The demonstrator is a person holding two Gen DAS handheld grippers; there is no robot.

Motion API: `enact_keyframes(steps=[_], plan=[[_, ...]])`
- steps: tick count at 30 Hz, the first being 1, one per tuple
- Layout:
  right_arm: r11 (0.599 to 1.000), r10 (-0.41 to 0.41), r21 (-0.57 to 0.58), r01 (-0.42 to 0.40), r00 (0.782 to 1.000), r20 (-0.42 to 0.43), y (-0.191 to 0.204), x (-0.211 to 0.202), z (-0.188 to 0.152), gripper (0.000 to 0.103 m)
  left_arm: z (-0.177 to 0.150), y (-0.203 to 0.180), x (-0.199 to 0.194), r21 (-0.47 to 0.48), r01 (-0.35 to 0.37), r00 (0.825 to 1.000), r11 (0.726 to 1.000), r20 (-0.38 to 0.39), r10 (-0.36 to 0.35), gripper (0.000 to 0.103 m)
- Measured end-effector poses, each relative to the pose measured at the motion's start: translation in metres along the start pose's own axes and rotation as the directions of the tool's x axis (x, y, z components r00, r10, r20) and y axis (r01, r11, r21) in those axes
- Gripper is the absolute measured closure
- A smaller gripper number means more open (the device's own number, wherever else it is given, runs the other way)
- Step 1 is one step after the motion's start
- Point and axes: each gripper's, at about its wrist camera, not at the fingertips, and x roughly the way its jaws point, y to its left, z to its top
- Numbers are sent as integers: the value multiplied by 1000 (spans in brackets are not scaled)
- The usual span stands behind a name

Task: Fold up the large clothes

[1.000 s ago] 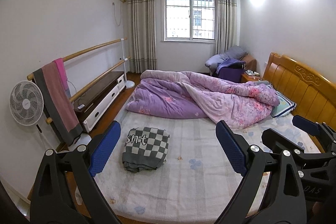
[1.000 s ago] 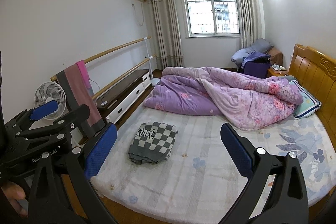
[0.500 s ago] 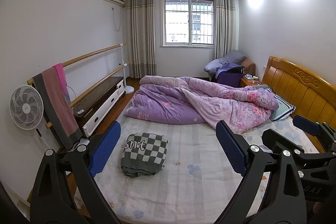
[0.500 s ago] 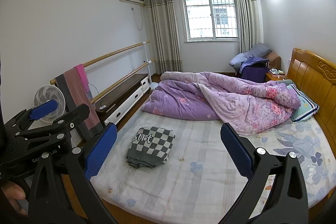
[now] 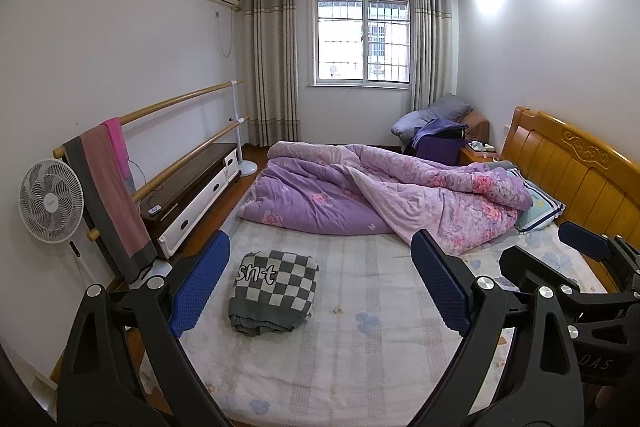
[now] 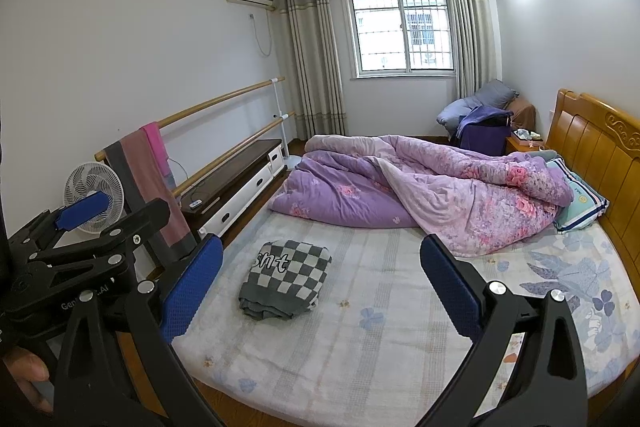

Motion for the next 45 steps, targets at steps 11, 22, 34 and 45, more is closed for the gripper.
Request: enact_keyframes(steps=[11, 22, 34, 45], plan=[[1000, 2, 6, -2, 1000, -3, -6, 1, 2, 8, -1, -1, 2, -4, 3, 1000, 1000, -6, -3, 11], [1000, -7, 13, 7, 1000, -11, -9, 4, 2, 8, -10, -6, 5, -2, -10, 1000, 1000, 0, 10, 11], [1000, -6, 17, 6, 1000, -15, -8, 6, 2, 8, -12, -10, 7, 1, -10, 1000, 1000, -3, 10, 11], [1000, -6, 18, 6, 1000, -17, -8, 6, 2, 8, -11, -11, 7, 2, -12, 1000, 1000, -4, 12, 11]])
